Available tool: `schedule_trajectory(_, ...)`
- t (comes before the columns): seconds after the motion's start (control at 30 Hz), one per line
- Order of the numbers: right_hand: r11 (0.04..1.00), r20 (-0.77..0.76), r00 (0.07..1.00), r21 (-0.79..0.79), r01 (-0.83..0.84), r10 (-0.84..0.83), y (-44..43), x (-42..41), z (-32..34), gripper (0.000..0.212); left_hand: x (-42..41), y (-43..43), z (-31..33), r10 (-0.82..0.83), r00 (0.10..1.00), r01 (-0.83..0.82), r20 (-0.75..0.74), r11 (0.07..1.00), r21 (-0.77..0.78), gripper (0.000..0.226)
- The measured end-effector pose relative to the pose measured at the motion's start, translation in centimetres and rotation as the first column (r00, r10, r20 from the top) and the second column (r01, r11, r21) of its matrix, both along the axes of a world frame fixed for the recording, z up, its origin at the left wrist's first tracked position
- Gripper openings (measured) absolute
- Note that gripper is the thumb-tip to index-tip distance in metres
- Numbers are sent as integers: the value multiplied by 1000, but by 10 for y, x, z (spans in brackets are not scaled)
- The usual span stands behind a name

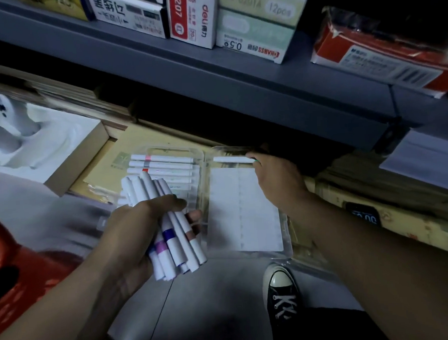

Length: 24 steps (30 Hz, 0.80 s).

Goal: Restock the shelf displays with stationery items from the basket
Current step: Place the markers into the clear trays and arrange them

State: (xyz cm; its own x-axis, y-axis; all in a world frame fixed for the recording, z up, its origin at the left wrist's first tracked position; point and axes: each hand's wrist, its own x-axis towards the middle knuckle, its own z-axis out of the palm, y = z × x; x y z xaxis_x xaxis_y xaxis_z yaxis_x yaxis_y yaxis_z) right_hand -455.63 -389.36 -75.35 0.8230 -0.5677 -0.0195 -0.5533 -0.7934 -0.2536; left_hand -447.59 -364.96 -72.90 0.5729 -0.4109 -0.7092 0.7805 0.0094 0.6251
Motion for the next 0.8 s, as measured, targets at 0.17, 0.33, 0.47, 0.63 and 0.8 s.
schedule_trajectory(0.17, 986, -65, 997, -159, -52, 42, -3, 5, -3, 38, -7, 5, -5, 2, 1000, -2, -21, 1000, -22, 29)
schedule_trajectory(0.33, 980, -54, 996, -180, -81, 72, 10, 7, 3, 42, -3, 5, -1, 13, 1000, -13, -21, 1000, -7, 31)
schedule_trajectory(0.47, 964, -179, 963, -141, -226, 200, 27, -3, -15, 53, -2, 0, 5, 19, 999, -19, -31, 1000, 3, 34)
schedule_trajectory(0.63, 953, -243, 936, -98, -286, 256, 24, -8, -28, 55, -7, -2, 12, -5, 999, 7, -41, 1000, 31, 35)
schedule_trajectory(0.8, 960, -290, 915, 79, -268, 279, 23, -7, -5, 72, -10, -8, 21, -2, 1000, 3, -28, 1000, 16, 28)
